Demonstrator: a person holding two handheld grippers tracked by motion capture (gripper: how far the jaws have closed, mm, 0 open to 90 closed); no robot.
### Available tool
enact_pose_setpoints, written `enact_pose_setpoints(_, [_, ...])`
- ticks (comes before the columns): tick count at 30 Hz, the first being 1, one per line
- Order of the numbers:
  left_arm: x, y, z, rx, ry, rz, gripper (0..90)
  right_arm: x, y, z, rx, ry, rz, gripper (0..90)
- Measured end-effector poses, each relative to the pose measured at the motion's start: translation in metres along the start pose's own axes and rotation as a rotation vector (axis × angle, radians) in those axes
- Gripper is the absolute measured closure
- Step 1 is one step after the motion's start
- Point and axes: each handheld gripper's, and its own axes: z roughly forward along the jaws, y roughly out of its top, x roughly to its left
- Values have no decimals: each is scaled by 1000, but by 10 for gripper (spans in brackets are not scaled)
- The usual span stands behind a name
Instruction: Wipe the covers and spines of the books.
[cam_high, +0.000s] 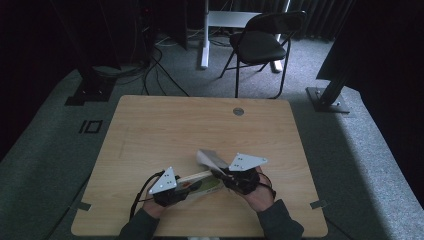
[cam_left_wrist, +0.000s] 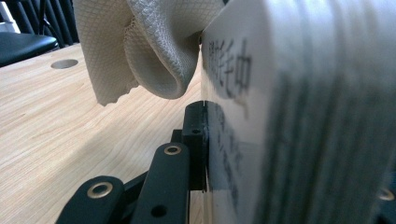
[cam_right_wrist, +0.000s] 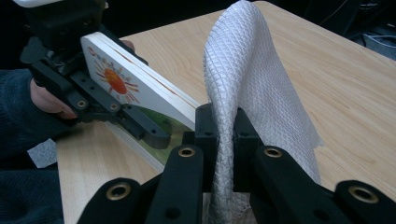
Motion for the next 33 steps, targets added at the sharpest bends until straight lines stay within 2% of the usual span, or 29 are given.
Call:
enact_pose_setpoints(18, [0,0,0,3,0,0,778,16,12,7,14,43,-49,851])
enact_pose_setpoints(22, [0,0,0,3,-1,-1,778,23,20,12,12,70,-76,851])
enact_pose_setpoints(30, [0,0,0,4,-1,-1,778,30,27,17,13,98,-98,851])
enact_pose_setpoints(33, [1,0,0,5,1,-1,778,34,31,20,8,121,-103,851])
